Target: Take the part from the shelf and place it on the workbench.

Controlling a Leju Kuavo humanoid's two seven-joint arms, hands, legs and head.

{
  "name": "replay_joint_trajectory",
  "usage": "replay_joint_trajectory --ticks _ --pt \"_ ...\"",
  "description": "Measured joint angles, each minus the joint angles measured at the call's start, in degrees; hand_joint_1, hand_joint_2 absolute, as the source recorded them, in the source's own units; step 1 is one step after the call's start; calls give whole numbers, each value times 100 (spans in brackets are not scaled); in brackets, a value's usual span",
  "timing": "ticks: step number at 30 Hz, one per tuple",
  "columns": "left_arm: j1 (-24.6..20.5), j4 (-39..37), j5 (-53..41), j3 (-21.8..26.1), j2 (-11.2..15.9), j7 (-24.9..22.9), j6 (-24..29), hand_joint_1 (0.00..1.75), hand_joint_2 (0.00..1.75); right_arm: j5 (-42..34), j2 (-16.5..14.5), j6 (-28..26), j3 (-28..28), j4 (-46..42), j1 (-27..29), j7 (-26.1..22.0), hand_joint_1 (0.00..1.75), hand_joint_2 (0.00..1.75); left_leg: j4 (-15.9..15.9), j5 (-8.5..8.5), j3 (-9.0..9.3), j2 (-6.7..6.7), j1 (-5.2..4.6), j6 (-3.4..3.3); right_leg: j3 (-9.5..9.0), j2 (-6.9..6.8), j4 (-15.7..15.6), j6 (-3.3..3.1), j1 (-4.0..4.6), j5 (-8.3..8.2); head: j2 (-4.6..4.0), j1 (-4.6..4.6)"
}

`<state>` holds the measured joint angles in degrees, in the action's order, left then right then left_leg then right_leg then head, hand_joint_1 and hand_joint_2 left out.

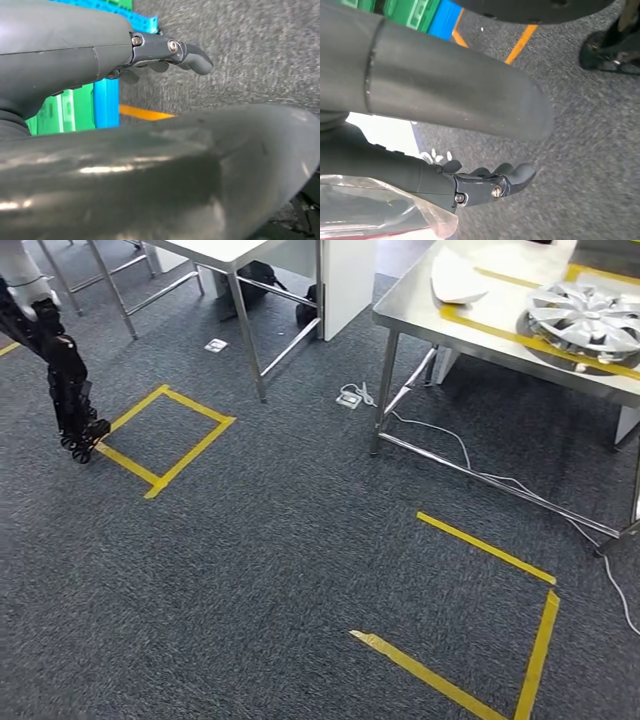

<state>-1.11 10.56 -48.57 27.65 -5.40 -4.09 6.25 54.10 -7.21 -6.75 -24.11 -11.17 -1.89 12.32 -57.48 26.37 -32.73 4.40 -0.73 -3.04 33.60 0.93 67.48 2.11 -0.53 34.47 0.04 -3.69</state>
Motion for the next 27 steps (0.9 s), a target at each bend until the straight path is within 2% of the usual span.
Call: replay_joint_trajectory --ticks 1,2,3,4,5,6,7,8,10,11,12,13,14,15,16,18,19,21,22,23,24,25,26,27 --pt "-1 0 0 0 -3 0 0 0 0 0 1 7 0 1 -1 -1 0 0 -10 0 0 80 -1 7 -161 163 -410 -27 -5 -212 0 1" --pt "-9 0 0 0 -6 0 0 0 0 -1 1 10 0 2 -1 -3 0 0 -29 0 -14 157 -3 23 -300 322 -760 -47 -19 -343 0 -2" --pt "-15 0 0 0 -9 0 0 0 0 -1 2 13 1 3 -6 -4 0 0 -40 -5 -38 227 2 52 -386 446 -969 -66 -22 -394 0 -2" --pt "-17 0 0 0 -13 0 0 0 0 -1 2 16 1 4 -10 -6 0 0 -47 -17 -67 300 13 91 -430 508 -1052 -85 -23 -386 0 -3" --pt "-13 -1 0 0 -13 0 0 0 0 -1 2 17 1 5 -14 -7 0 0 -49 -36 -99 380 22 135 -455 456 -1086 -103 -21 -389 0 -5" --pt "0 -2 0 1 -10 0 0 0 0 0 2 18 1 4 -19 -5 0 0 -60 -42 -121 398 33 169 -473 372 -1097 -134 -20 -409 0 -5" --pt "10 -4 0 1 -8 -1 0 0 0 1 2 23 1 4 -16 -7 0 0 -119 -4 -154 301 31 200 -494 287 -1120 -166 -26 -431 0 -13" --pt "14 -5 0 2 -6 -3 -1 0 0 1 2 35 0 5 -10 -9 0 0 -282 107 -228 132 25 231 -506 191 -1145 -195 -30 -451 0 -24" --pt "-4 -7 0 2 -5 -8 -3 0 0 4 2 71 0 6 3 -18 0 0 -907 478 -502 -254 32 298 -522 -8 -1167 -225 -25 -456 0 -44" --pt "-15 -7 0 2 -8 -10 -4 0 0 6 2 86 0 7 9 -20 0 0 -1298 663 -677 -334 54 334 -522 -119 -1165 -230 -20 -449 0 -48" --pt "-20 -7 0 2 -11 -9 -4 0 0 9 2 96 0 8 10 -22 0 0 -1584 767 -799 -366 78 361 -523 -222 -1164 -230 -18 -440 0 -48" --pt "-15 -7 0 2 -13 -9 -4 0 0 11 2 101 0 8 8 -26 0 0 -1702 773 -836 -386 105 385 -523 -323 -1164 -226 -18 -430 0 -48" --pt "-5 -7 0 2 -13 -9 -4 0 0 13 2 103 0 9 3 -30 0 0 -1575 666 -752 -409 127 402 -532 -411 -1164 -218 -19 -419 0 -49" --pt "3 -7 0 2 -10 -9 -4 0 0 15 2 104 0 9 -3 -33 0 0 -1228 481 -554 -465 143 411 -548 -491 -1163 -202 -21 -405 0 -50" --pt "6 -7 0 2 -8 -9 -4 0 0 17 2 105 0 9 -7 -34 0 0 -797 315 -320 -602 147 415 -570 -564 -1163 -179 -17 -388 0 -51" --pt "-9 -7 0 2 -9 -9 -4 0 0 20 2 105 1 9 -11 -34 0 0 -179 149 3 -828 115 359 -579 -692 -1155 -104 11 -340 0 -46" --pt "-14 -7 0 2 -12 -9 -3 0 0 22 2 108 1 9 -16 -34 0 0 -85 162 42 -879 94 318 -584 -746 -1155 -66 25 -317 0 -43" --pt "-4 -8 -1 2 -13 -9 -4 0 0 32 1 121 4 9 -36 -43 0 0 -66 166 36 -750 70 223 -647 -842 -1166 4 16 -285 0 -38" --pt "2 -8 -1 2 -12 -9 -4 0 0 41 1 132 8 9 -49 -51 0 0 -54 156 37 -690 71 186 -656 -773 -1135 32 -1 -242 0 -33" --pt "3 -9 -2 2 -8 -10 -4 0 0 51 0 142 15 9 -56 -60 0 0 -40 142 41 -623 73 145 -619 -634 -1016 55 -19 -154 0 -26" --pt "-4 -9 -3 2 -5 -11 -4 0 0 60 0 152 25 9 -56 -68 0 0 -30 130 45 -564 77 110 -494 -447 -766 66 -31 -5 0 -16" --pt "-11 -9 -4 2 -3 -12 -5 0 0 66 0 160 36 9 -53 -75 0 0 -30 128 39 -498 71 84 -310 -261 -397 67 -34 182 0 -5" --pt "-20 -9 -5 2 0 -14 -6 0 0 70 0 168 45 9 -44 -79 0 0 -31 129 35 -423 59 63 -93 -161 30 60 -32 360 0 -3" --pt "-25 -9 -7 2 -1 -14 -8 0 0 71 0 175 51 10 -34 -82 0 0 -33 131 35 -339 45 51 108 -119 393 49 -26 470 0 -3"
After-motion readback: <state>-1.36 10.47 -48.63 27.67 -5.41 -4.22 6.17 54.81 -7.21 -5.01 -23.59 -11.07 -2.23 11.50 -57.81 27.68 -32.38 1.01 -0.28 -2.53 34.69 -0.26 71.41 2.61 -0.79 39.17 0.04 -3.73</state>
